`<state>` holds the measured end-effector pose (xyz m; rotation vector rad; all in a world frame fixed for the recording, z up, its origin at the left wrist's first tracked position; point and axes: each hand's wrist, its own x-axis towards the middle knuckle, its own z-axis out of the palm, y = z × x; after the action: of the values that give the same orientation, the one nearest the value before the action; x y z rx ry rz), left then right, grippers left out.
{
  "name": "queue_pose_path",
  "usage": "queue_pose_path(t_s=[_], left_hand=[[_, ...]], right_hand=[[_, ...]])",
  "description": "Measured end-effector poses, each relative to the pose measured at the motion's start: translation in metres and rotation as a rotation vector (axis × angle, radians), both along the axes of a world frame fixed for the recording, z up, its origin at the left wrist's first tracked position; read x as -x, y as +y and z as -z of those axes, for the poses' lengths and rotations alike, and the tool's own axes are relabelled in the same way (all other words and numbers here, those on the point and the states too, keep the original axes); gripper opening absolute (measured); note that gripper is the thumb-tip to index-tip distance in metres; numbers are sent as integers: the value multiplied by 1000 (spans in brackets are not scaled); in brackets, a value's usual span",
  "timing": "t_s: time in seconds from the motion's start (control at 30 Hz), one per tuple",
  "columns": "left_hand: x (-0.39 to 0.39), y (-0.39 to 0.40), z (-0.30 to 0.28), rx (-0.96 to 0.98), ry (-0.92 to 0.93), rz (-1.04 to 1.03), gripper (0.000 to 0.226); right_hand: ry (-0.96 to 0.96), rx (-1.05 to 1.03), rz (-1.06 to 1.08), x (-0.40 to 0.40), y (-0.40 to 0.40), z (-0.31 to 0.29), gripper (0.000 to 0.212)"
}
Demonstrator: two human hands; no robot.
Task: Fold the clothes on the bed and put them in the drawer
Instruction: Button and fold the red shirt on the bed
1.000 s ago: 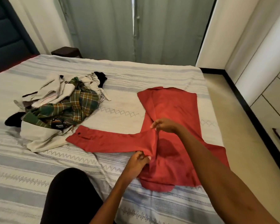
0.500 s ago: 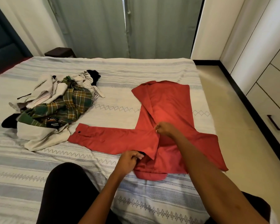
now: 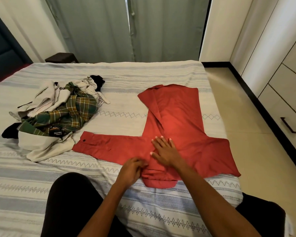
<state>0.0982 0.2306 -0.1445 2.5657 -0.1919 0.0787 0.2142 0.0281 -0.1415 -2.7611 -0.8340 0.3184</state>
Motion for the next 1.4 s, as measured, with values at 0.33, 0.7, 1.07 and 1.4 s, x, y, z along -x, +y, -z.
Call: queue_pose_path(t_s=[0.33, 0.7, 1.07, 1.4], left_hand=[[-22, 6, -21, 200, 77, -66, 42], [-182, 9, -59, 320, 206, -247, 33], [-412, 53, -40, 505, 326, -622, 46], [-491, 43, -32, 635, 310, -657, 33]], right_hand=[[-27, -175, 139, -9, -15, 2, 76], [31, -207, 284, -114, 1, -28, 38], [-289, -41, 292, -239, 69, 2, 45], [-153, -405, 308, -291, 69, 12, 28]])
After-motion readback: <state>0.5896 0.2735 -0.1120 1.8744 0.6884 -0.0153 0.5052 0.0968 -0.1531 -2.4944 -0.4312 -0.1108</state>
